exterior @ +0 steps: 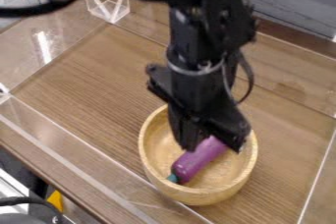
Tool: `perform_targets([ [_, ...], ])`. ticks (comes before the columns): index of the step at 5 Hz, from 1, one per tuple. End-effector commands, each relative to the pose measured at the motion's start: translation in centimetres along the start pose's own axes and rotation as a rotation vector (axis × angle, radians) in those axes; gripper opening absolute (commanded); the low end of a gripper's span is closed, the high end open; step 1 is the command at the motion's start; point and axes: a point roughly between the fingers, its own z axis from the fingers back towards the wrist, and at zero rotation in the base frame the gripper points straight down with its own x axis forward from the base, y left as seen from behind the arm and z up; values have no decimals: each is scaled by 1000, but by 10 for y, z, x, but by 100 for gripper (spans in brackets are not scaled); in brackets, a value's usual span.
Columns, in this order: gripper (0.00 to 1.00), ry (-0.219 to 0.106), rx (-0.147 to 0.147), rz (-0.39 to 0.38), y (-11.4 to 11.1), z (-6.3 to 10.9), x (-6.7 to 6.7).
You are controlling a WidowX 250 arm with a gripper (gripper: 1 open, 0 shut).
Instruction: Remove the purple eggplant from inside the brown bowl and put it on the table
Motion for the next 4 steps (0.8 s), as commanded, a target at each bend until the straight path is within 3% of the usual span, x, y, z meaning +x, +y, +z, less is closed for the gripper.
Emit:
perform_targets([
  [1,100,-61,6,31,8,30,18],
  [2,100,-72,15,55,16,40,23],
  [3,0,-61,8,55,18,23,12],
  [4,100,-56,-10,53,14,9,0],
])
